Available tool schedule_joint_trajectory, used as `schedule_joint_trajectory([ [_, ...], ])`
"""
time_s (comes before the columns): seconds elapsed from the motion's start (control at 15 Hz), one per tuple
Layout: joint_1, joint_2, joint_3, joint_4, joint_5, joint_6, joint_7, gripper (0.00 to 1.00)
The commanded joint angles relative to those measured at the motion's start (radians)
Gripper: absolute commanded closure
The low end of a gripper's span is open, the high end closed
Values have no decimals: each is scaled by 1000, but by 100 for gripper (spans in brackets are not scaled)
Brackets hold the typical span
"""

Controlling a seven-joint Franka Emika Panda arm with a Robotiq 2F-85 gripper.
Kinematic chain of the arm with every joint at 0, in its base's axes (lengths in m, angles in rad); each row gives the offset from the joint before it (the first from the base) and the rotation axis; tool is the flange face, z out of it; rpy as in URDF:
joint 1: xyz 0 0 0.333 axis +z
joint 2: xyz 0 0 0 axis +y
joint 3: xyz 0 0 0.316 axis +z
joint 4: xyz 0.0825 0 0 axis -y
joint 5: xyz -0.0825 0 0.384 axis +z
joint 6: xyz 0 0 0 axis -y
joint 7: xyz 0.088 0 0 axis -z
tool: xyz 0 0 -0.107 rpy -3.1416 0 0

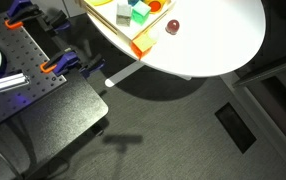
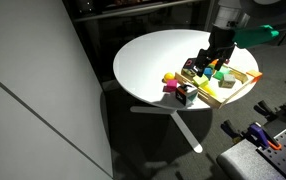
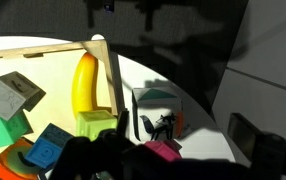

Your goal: Pick up the plushy cube from the table and put it in the crate

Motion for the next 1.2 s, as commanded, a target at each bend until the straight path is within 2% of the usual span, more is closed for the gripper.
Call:
schedule_joint_trajectory([
  [0.0, 7, 81, -11, 37, -66, 67, -1, 0],
  [0.33, 11, 183, -15, 62, -176, 187, 19, 0],
  [0.67, 20, 281, -38, 97, -268, 254, 28, 0],
  [1.13, 45, 393, -58, 140, -256, 325, 5, 0],
])
